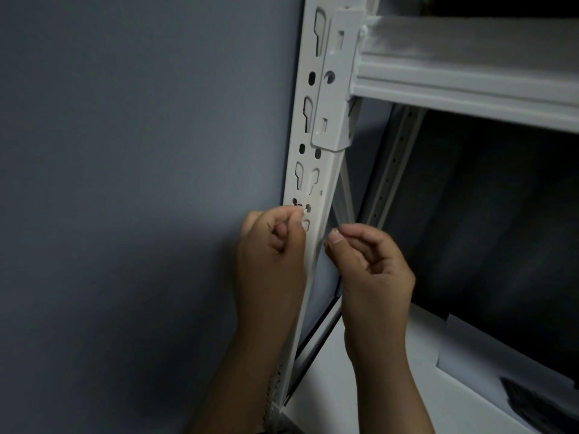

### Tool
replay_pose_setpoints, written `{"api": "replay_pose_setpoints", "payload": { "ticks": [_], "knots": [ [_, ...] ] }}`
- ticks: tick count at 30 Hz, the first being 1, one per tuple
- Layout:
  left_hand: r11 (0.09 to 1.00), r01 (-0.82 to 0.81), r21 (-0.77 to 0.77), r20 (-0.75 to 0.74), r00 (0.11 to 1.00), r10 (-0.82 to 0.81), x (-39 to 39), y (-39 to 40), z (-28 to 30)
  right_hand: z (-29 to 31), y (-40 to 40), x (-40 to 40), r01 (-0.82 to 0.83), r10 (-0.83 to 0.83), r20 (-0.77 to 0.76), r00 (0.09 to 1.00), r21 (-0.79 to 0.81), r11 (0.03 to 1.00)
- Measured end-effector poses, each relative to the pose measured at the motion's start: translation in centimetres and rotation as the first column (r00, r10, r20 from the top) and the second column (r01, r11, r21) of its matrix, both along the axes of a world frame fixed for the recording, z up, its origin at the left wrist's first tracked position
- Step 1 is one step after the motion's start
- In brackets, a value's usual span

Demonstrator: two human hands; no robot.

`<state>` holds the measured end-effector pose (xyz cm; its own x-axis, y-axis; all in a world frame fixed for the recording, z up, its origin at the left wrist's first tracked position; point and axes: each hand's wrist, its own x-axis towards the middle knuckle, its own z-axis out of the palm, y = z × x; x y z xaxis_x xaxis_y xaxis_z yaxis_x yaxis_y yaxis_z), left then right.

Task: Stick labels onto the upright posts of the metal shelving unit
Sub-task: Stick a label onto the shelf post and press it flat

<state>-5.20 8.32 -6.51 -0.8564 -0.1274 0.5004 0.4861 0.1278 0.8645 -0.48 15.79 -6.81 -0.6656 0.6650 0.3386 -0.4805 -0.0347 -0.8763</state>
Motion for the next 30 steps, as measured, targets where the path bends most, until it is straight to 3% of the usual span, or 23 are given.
{"api": "replay_pose_setpoints", "payload": {
  "ticks": [8,14,25,30],
  "knots": [
    [0.97,0.223,0.101,0.079,0.97,-0.231,1.2,-0.9,-0.4,0.8,-0.8,0.6,-0.021,0.024,-0.062,0.998,0.055,0.998],
    [0.956,0.271,0.111,0.059,0.959,-0.279,1.3,-1.2,-0.2,1.0,-1.1,0.7,-0.042,0.049,-0.086,0.995,0.086,0.995],
    [0.961,0.277,-0.014,0.022,0.961,-0.277,1.0,-2.0,-0.3,1.0,-0.8,0.8,-0.066,0.073,-0.065,0.995,0.109,0.992],
    [0.995,0.099,-0.019,-0.012,0.995,-0.099,1.1,-1.4,0.1,0.5,-0.9,0.5,0.013,-0.009,-0.051,0.999,0.072,0.997]
  ]
}}
